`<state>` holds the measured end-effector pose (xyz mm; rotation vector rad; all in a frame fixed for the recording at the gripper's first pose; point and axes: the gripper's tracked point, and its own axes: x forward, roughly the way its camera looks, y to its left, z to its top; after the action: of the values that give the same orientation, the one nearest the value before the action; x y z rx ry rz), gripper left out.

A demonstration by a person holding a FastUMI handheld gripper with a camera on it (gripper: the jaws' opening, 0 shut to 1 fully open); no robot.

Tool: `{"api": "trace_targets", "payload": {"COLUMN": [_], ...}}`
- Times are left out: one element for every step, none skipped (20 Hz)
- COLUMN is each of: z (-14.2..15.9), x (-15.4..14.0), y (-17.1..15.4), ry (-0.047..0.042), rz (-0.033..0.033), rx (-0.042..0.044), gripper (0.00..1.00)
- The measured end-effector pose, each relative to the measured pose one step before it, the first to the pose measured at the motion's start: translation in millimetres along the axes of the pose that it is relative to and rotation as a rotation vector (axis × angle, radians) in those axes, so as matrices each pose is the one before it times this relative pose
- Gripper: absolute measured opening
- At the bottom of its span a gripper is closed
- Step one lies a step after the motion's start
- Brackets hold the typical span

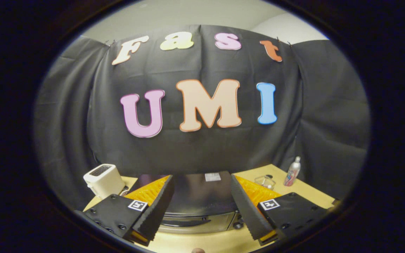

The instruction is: Open the toaster oven, put the food inside, and close the toaster oven door.

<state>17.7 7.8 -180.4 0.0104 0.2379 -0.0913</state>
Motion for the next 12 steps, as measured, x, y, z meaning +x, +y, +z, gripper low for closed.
{"api": "trace_targets", "payload": {"z": [-18.14,-16.55,-16.73,-13.34,-12.37,-9.51,-10.74,5.5,-3.95,2.18,-4.69,3.44], "x": [4.94,2.43,2.21,2.81,2.8,2.29,1.26,-0.28,1.24,0.91,0.12,-1.93], "y": [2.19,3.78,3.54,2.61,4.32,3.82,2.16,0.31,-1.58,0.48,0.47,0.66], "ry": [0.02089,0.02378,0.02195,0.02257,0.01738,0.01526,0.0185,-0.03942,0.02086,-0.0139,0.01758,-0.00641], "rz": [-0.00071,0.0028,0.00353,0.00469,0.00407,0.00651,0.00418,-0.0094,-0.0049,-0.00234,-0.00334,-0.00038], "rx": [0.00742,0.0053,-0.00114,-0.00548,-0.00292,0.00192,-0.00098,0.02126,0.00654,-0.00012,-0.00734,-0.00745], "gripper": [1.0,1.0,1.0,1.0,1.0,1.0,1.0,1.0,1.0,1.0,1.0,1.0]}}
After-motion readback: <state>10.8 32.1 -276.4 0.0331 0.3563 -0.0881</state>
